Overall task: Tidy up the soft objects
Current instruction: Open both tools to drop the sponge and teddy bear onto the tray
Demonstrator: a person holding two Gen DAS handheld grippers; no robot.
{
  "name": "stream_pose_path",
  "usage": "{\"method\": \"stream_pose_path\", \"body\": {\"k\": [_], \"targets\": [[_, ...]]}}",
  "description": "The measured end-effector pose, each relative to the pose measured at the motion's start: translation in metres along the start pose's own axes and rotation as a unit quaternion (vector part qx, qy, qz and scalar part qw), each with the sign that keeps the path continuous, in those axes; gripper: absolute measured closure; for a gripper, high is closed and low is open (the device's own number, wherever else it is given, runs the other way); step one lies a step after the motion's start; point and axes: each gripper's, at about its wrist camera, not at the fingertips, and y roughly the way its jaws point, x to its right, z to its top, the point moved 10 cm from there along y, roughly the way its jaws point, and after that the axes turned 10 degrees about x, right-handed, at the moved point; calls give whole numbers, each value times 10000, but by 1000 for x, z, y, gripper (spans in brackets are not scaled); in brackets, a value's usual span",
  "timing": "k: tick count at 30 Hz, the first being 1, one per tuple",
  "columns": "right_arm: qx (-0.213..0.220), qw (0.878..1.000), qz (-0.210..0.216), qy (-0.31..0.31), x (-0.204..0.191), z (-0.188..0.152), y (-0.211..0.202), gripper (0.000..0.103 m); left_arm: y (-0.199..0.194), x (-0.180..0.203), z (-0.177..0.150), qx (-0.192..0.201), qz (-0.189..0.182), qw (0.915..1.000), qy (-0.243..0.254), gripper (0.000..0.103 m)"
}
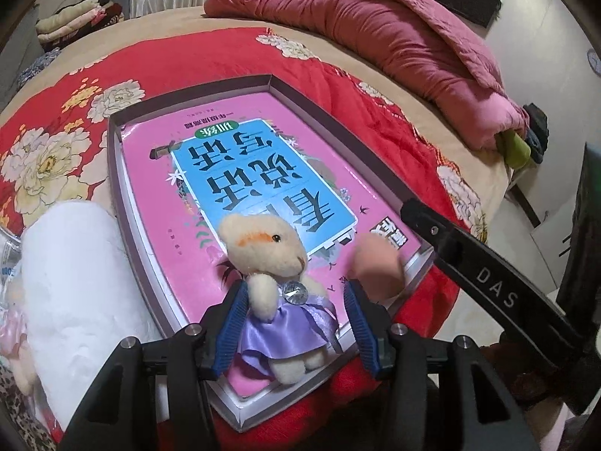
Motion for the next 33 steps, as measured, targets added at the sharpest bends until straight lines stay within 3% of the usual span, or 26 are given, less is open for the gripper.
{"method": "stream_pose_path", "body": {"k": [6,21,33], "targets": [[18,10000,48,12,-1,1,-1,40,-10,2,2,-14,-96,9997,-238,44],[210,9997,-1,-96,-1,7,-8,38,-52,-17,14,460,281,9976,-435,42],[865,9954,-82,-413,-7,26,-33,29,-71,-30,15,653,608,9946,-537,41]]}}
